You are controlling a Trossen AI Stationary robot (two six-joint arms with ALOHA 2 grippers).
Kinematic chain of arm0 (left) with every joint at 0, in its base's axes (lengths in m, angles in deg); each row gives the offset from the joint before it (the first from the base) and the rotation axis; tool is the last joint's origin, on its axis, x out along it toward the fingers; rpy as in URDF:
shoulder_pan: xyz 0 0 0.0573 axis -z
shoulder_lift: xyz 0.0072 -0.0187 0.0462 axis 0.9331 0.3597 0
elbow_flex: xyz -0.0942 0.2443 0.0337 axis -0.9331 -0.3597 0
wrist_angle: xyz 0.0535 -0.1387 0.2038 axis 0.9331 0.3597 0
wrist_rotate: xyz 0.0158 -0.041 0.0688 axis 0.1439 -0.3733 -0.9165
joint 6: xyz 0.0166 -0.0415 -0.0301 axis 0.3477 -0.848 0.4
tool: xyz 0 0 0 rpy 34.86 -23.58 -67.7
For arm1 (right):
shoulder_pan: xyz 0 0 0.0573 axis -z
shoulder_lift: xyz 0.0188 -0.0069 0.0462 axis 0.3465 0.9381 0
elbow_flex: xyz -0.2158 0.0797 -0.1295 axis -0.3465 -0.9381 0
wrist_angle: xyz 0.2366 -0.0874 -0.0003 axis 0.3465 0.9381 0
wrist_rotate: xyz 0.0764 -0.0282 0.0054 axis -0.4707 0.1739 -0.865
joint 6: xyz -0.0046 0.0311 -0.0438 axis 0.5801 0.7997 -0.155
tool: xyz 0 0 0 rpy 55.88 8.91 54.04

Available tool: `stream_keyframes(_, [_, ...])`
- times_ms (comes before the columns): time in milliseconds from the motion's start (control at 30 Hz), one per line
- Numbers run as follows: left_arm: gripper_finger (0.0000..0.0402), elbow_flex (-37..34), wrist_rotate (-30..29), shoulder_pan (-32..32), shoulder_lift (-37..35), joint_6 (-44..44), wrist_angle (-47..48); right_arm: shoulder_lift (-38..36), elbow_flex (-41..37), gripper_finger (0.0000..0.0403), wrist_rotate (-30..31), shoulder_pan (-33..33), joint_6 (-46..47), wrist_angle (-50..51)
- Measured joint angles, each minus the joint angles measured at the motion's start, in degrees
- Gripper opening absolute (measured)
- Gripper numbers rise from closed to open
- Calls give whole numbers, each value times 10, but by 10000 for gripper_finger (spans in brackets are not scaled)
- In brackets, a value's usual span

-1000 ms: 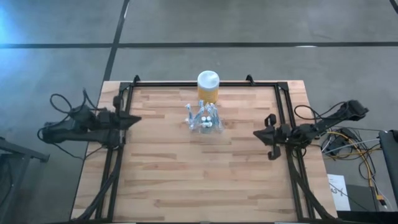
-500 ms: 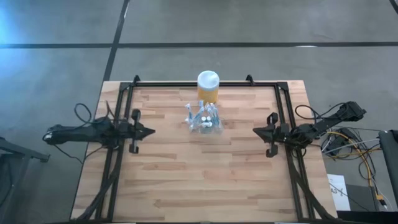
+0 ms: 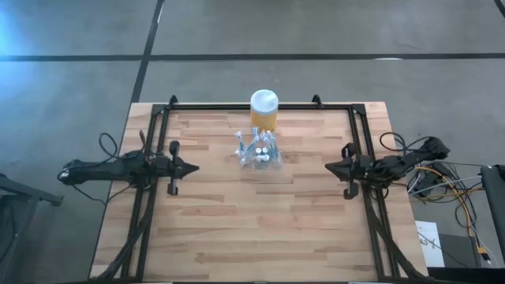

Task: Pick & Place toothbrushing station
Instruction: Return to Home Position

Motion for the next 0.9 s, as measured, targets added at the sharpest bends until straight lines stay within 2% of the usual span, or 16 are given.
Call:
stream_keyframes(67, [3,0,1,0,-1,-2,12,-24,0,8,0,0,16,45])
stream_keyframes(300, [3,0,4,0,-2,-1,19,-17,0,8,19,0,36,92])
stream_keyframes(667, [3,-1,17,0,5,-17,25,-11,0,8,33,0,32,93])
stream_keyframes(900, [18,-1,13,0,20,-66,22,-11,0,8,33,0,41,93])
